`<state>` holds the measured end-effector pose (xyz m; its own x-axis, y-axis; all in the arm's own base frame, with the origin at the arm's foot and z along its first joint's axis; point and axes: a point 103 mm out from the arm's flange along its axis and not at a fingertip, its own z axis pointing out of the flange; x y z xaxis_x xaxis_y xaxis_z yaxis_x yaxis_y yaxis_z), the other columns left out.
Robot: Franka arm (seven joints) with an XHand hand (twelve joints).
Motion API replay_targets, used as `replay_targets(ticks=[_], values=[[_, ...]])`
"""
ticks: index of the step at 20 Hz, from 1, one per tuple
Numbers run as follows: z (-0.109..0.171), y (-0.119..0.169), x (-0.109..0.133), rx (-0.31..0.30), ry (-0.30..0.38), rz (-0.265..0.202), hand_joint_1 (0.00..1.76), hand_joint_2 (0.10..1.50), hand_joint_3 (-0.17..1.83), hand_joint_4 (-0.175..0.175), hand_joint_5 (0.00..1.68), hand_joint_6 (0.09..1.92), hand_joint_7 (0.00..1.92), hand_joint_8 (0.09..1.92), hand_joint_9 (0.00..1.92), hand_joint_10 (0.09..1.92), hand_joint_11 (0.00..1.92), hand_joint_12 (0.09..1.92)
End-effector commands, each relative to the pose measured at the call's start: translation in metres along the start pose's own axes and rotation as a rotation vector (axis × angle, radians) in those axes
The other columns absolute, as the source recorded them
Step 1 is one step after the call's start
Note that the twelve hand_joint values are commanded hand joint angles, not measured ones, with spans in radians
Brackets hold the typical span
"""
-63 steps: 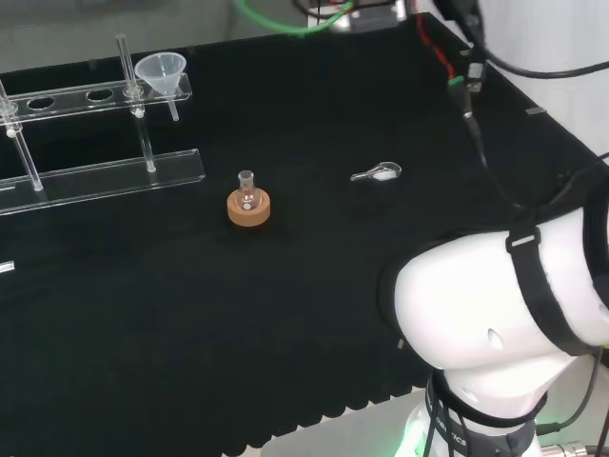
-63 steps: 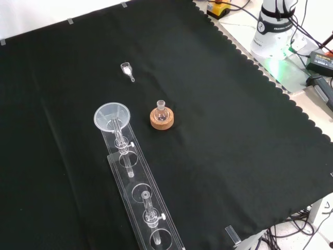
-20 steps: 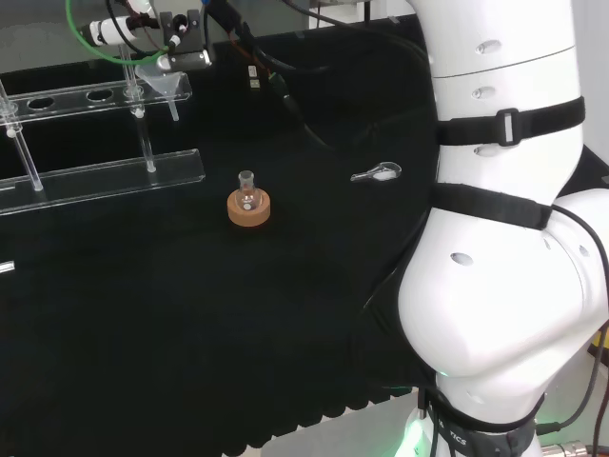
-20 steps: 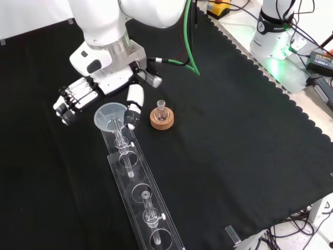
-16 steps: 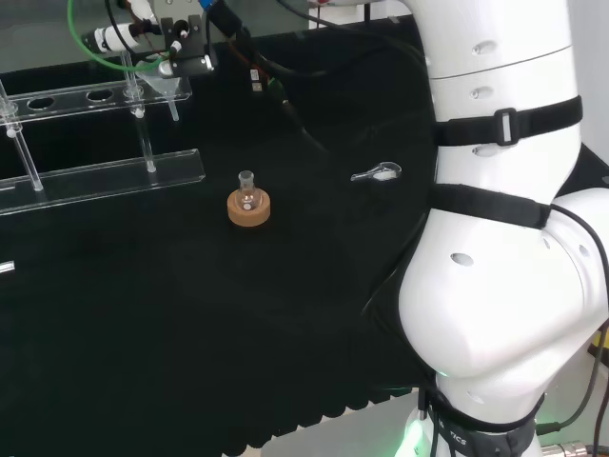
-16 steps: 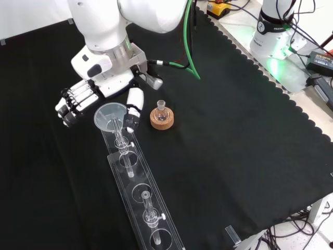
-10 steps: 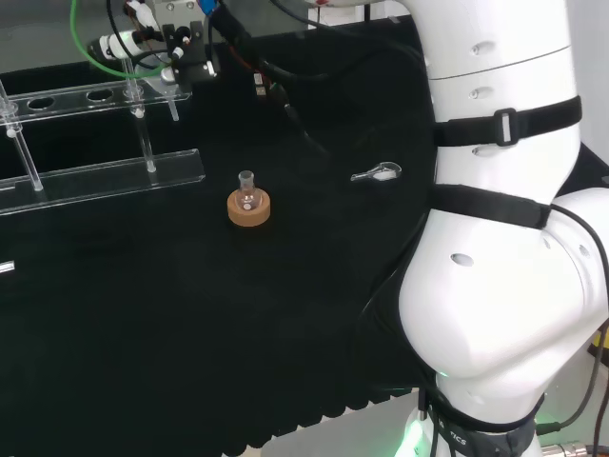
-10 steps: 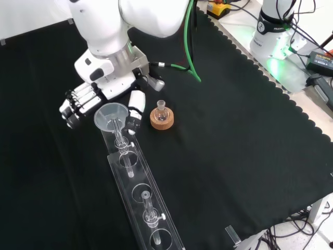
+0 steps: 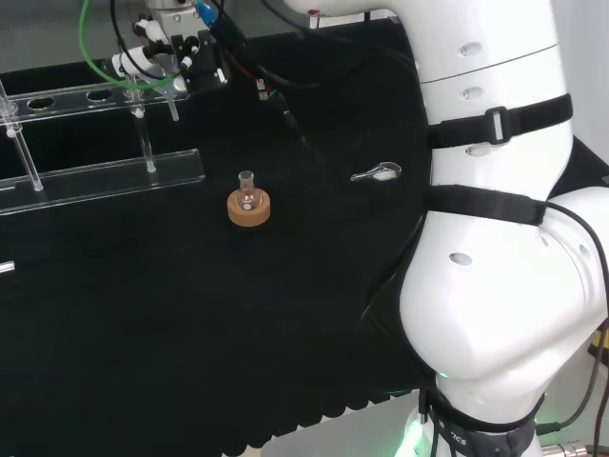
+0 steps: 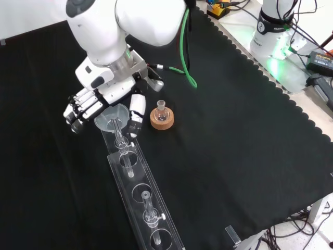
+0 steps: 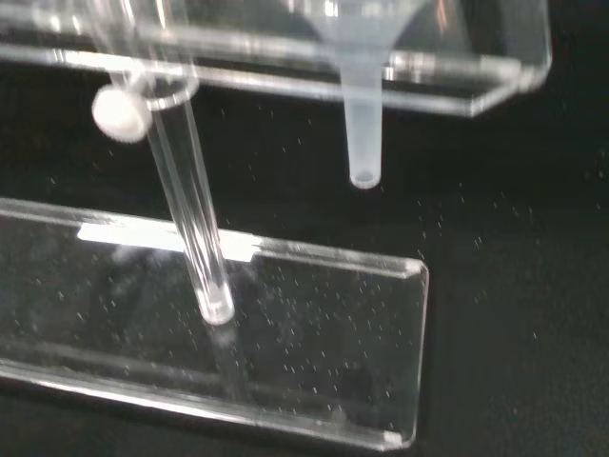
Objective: Pick up the funnel from the transparent funnel stand.
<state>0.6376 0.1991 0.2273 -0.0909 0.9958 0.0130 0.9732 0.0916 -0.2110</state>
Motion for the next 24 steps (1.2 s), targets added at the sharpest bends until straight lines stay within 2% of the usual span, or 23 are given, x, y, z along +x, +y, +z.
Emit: replay_targets(ticks=[1, 3, 6, 7, 10, 11, 12, 13, 14, 15, 17, 19, 20, 22, 24], values=[[0.023, -0.005, -0.008, 0.08, -0.039, 0.012, 0.01, 0.82, 0.04, 0.081, 0.0, 0.09, 0.0, 0.09, 0.0, 0.09, 0.0, 0.36], [0.024, -0.01, -0.023, 0.082, -0.03, 0.0, 0.01, 0.83, 0.04, 0.08, 0.0, 0.09, 0.0, 0.09, 0.0, 0.09, 0.0, 0.36], [0.027, -0.014, -0.032, 0.074, -0.021, -0.005, 0.0, 0.83, 0.04, 0.08, 0.0, 0.09, 0.0, 0.09, 0.0, 0.09, 0.0, 0.43], [0.026, -0.015, -0.034, 0.066, -0.019, -0.011, 0.0, 0.83, 0.04, 0.079, 0.0, 0.09, 0.0, 0.09, 0.0, 0.09, 0.0, 0.57], [0.028, -0.016, -0.024, -0.012, -0.051, -0.033, 0.0, 0.82, 0.04, 0.066, 0.09, 0.09, 0.0, 0.09, 0.06, 0.09, 0.01, 1.29], [0.03, -0.014, -0.013, -0.026, -0.057, -0.036, 0.0, 0.82, 0.03, 0.06, 0.13, 0.09, 0.0, 0.09, 0.07, 0.17, 0.04, 1.43], [0.031, -0.013, -0.006, -0.034, -0.061, -0.038, 0.0, 0.83, 0.03, 0.055, 0.16, 0.09, 0.02, 0.09, 0.04, 0.38, 0.09, 1.5], [0.03, -0.015, -0.014, -0.039, -0.061, -0.027, 0.0, 0.83, 0.03, 0.051, 0.19, 0.09, 0.04, 0.09, 0.02, 0.56, 0.14, 1.53], [0.032, -0.019, -0.033, -0.062, -0.072, -0.033, 0.0, 0.83, 0.03, 0.046, 0.23, 0.09, 0.08, 0.12, 0.04, 0.74, 0.21, 1.54], [0.037, -0.019, -0.032, -0.072, -0.086, -0.04, 0.0, 0.83, 0.03, 0.042, 0.26, 0.09, 0.08, 0.29, 0.07, 0.86, 0.29, 1.53], [0.037, -0.017, -0.023, -0.077, -0.108, -0.054, 0.01, 0.84, 0.03, 0.028, 0.33, 0.09, 0.07, 0.69, 0.18, 0.99, 0.45, 1.48], [0.039, -0.015, -0.017, -0.092, -0.107, -0.08, 0.02, 0.84, 0.03, 0.013, 0.4, 0.09, 0.11, 0.91, 0.29, 1.04, 0.56, 1.44], [0.038, -0.014, -0.026, -0.095, -0.111, -0.082, 0.02, 0.85, 0.04, 0.003, 0.44, 0.09, 0.15, 0.98, 0.35, 1.05, 0.61, 1.42], [0.034, -0.011, -0.032, -0.161, -0.107, -0.122, 0.05, 0.87, 0.05, -0.035, 0.55, 0.09, 0.31, 1.08, 0.53, 1.07, 0.75, 1.41], [0.029, -0.012, -0.042, -0.238, -0.088, -0.15, 0.15, 0.91, 0.07, -0.116, 0.65, 0.21, 0.54, 1.19, 0.8, 1.12, 0.99, 1.36]])
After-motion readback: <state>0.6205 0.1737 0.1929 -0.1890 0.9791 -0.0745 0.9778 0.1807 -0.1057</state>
